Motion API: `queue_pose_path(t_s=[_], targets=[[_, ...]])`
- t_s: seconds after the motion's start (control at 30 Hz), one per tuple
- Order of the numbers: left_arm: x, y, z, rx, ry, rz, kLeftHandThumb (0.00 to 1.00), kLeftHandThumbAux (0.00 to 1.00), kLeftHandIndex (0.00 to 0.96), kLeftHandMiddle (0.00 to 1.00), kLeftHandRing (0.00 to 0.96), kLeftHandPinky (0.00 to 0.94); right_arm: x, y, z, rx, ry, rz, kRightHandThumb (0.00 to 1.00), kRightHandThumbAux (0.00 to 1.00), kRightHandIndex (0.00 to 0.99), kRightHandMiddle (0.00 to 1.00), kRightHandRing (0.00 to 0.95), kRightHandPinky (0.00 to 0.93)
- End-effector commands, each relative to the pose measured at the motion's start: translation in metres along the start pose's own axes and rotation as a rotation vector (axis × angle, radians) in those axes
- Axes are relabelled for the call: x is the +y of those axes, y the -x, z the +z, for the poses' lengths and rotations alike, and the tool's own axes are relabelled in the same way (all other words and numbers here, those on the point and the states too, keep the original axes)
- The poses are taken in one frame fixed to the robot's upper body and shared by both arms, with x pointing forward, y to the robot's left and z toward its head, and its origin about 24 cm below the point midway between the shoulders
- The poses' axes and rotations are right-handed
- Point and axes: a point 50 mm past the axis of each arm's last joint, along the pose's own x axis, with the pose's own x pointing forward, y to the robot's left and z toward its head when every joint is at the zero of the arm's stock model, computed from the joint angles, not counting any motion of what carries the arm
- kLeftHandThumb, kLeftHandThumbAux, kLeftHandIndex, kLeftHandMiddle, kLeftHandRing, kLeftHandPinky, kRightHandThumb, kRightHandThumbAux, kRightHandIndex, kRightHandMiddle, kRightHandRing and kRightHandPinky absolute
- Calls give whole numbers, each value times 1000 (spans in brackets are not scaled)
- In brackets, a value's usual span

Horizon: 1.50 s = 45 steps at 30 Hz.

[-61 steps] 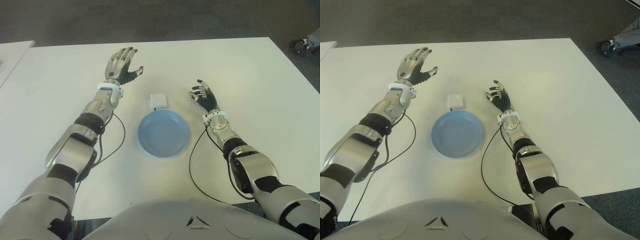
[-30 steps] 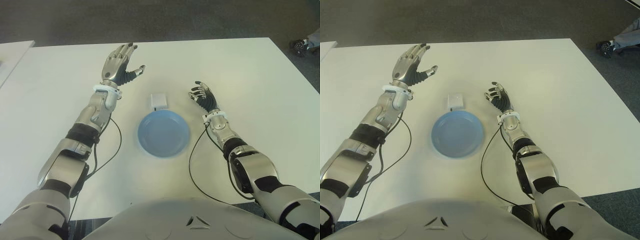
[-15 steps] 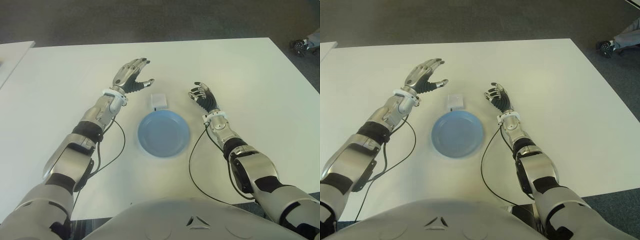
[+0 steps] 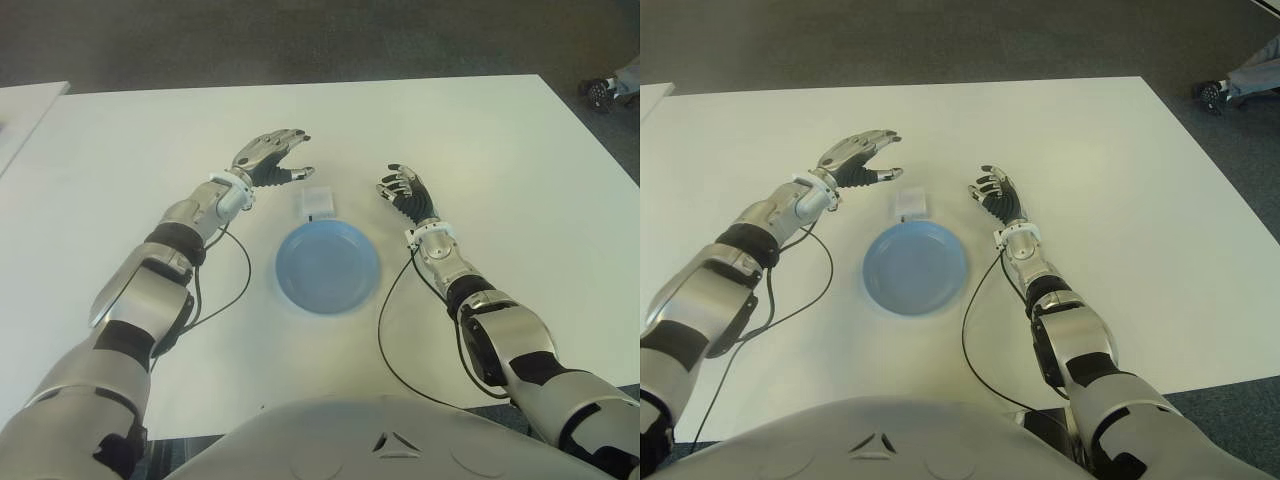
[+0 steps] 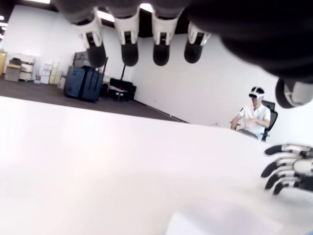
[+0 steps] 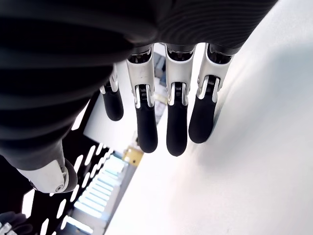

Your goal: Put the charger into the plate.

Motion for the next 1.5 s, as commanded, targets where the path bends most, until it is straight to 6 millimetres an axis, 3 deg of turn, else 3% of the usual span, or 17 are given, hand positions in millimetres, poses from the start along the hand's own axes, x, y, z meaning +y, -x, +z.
queue_pose_path(t_s=[0.03,0.53,1.23,1.5], targets=[[-8,-2,2,-24,-60,-108,302,160,0,0,0,0,38,38,-50,256,42,189,603,593,174,345,358,369],[-11,-5,-1,-23,-183,-197,280,158,0,0,0,0,40,38,-49,254,38,192,599,594,195,350,362,365],[-14,1,-9,24,-109,-229,235,156,0,0,0,0,42,38,-49,247,70,211,555,640,199,324,336,332],[-17,1,-9,12,-178,-235,257,149,0,0,0,0,42,38,-48,239,86,217,531,668,199,303,312,305]])
